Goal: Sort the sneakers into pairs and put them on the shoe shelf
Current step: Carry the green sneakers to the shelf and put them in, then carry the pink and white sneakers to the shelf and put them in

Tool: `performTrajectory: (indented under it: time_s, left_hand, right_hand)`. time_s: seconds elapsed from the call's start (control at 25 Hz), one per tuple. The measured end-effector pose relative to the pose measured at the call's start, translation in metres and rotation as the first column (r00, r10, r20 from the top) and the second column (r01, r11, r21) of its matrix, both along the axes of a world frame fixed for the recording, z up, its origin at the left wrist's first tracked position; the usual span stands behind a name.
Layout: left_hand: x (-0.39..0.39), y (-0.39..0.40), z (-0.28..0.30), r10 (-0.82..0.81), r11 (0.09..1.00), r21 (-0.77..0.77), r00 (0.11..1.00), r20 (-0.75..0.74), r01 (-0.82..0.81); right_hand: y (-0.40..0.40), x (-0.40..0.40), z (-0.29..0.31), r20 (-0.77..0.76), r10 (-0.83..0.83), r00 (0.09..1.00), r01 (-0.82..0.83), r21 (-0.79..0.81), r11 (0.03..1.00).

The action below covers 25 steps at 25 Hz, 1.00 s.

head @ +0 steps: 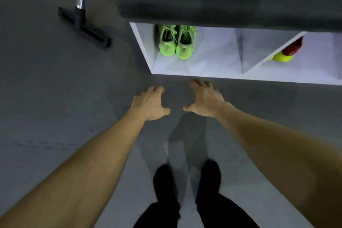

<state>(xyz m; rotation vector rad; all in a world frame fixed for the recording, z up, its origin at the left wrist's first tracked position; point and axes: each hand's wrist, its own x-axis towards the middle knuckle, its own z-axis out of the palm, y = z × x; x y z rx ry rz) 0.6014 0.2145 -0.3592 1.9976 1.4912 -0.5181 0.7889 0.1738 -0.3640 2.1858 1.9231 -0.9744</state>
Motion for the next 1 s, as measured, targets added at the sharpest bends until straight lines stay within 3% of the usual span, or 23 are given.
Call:
performTrajectory:
  time_s: [0.36,0.56,0.72,1.0]
  left_hand:
    - [-0.025,-0.103,0.230,0.024,0.986,-0.165,0.999,0.025,-0.020]
    - [-0.021,-0.142,0.336,0.016,0.981,-0.196,0.999,0.049,-0.007]
    - [-0.024,-0.177,0.365,0.041,0.979,-0.202,0.998,0.039,-0.032]
    - [-0.050,-0.216,0.368,0.249,0.934,-0.277,0.967,0.055,-0.225]
  right_hand:
    - [-0.107,-0.009,0.231,-0.023,0.053,0.998,-0.056,-0.221,0.974]
    - [-0.137,-0.018,0.335,-0.025,0.061,0.998,-0.065,-0.262,0.963]
    - [-0.162,-0.024,0.369,-0.027,0.095,0.995,-0.098,-0.293,0.951]
    - [-0.182,-0.006,0.380,-0.036,0.197,0.980,-0.198,-0.310,0.930]
